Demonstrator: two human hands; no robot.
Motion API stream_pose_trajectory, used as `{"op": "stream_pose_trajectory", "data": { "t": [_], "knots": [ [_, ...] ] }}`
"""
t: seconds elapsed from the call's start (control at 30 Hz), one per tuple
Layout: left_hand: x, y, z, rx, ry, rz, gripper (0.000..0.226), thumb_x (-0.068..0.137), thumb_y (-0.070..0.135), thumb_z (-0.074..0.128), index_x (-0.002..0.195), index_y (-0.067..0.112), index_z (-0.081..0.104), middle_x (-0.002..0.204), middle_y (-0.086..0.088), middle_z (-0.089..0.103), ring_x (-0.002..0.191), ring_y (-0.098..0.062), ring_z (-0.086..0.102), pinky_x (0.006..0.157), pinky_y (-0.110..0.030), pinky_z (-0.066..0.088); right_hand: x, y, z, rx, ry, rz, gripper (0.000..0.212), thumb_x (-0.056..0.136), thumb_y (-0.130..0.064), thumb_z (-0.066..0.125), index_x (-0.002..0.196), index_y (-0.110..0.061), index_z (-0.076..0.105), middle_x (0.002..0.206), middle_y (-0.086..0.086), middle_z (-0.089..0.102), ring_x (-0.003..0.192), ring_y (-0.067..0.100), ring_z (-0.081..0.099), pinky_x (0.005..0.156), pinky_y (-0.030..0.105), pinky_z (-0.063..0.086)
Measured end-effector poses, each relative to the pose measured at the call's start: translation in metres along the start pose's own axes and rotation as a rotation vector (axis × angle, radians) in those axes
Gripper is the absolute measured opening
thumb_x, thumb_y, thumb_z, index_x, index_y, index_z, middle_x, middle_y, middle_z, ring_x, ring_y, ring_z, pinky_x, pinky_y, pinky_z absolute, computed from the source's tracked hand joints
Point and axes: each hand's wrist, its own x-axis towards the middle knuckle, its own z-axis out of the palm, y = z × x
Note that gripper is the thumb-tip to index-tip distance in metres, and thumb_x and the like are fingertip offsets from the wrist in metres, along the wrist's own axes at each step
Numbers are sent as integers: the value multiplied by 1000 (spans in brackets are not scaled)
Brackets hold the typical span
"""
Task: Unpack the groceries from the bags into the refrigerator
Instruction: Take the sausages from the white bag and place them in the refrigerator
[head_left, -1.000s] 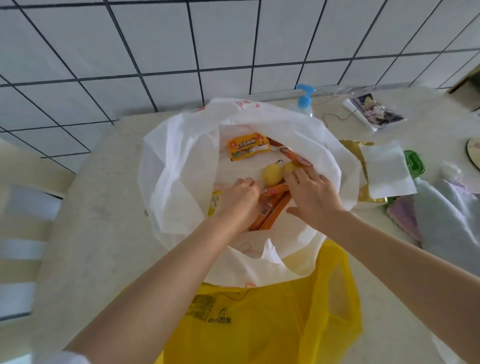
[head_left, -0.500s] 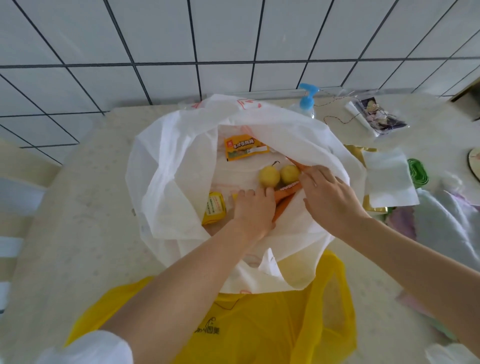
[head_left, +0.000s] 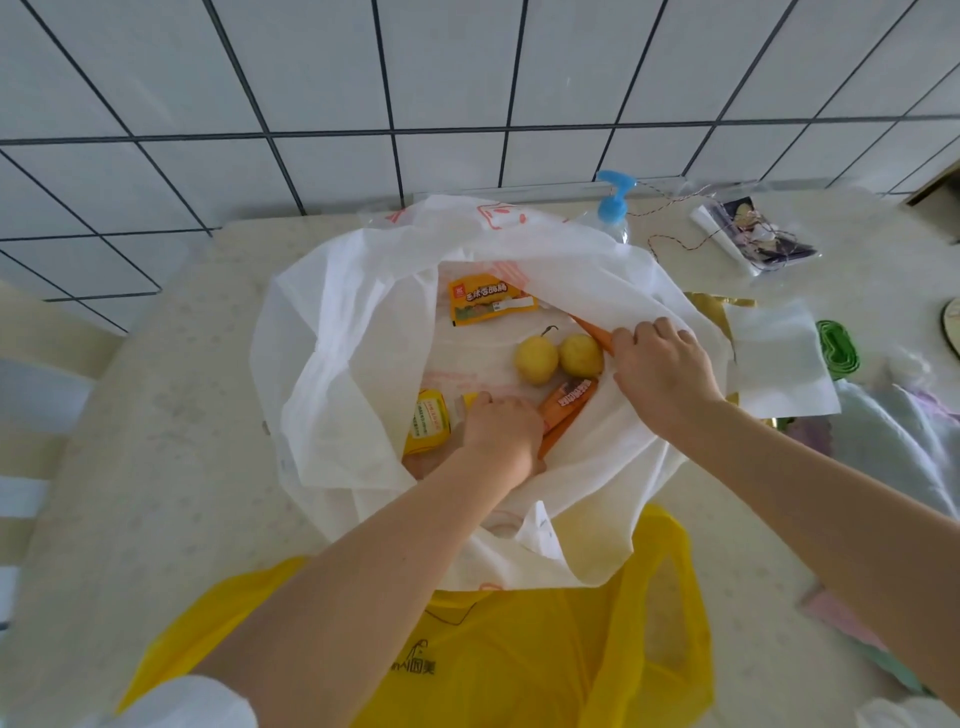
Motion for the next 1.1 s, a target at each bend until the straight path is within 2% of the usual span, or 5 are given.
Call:
{"op": "stream_pose_trajectory", "data": {
  "t": [0.23,0.5,0.87,1.0,1.1],
  "knots": [
    [11,0,1,-131,15,2,63,87,43,63,135,10,41,133,-9,48,122,-30,48,98,-40,36,9,1,0,123,-22,55,18,91,-21,57,105,-12,50,99,8,60,98,26,53,86,34,44],
    [15,-3,0,-265,41,-29,42,93,42,54,120,11,50,122,-10,56,109,-32,57,73,-34,38,9,-2,-2,215,40,62,16,92,-23,47,100,-10,50,87,7,55,83,25,52,75,33,42],
    [15,-3,-18,-307,-91,-21,22,95,22,52,111,9,58,109,-12,64,103,-32,61,73,-36,45,20,-8,0,192,66,55,20,90,-20,51,110,-18,48,81,-1,49,73,20,46,62,32,36],
    [18,-5,-21,-309,-135,5,19,93,27,57,103,10,56,107,-11,64,97,-30,61,70,-34,45,21,-10,-7,387,141,-39,16,96,-23,43,102,-13,54,84,3,55,82,26,54,66,32,39],
    [18,-8,-22,-347,-152,7,23,90,32,60,92,12,51,103,-10,63,88,-28,59,71,-35,46,22,-10,-12,590,239,-114,12,92,-16,56,101,-13,63,81,-4,50,79,22,55,64,26,36]
  ]
}}
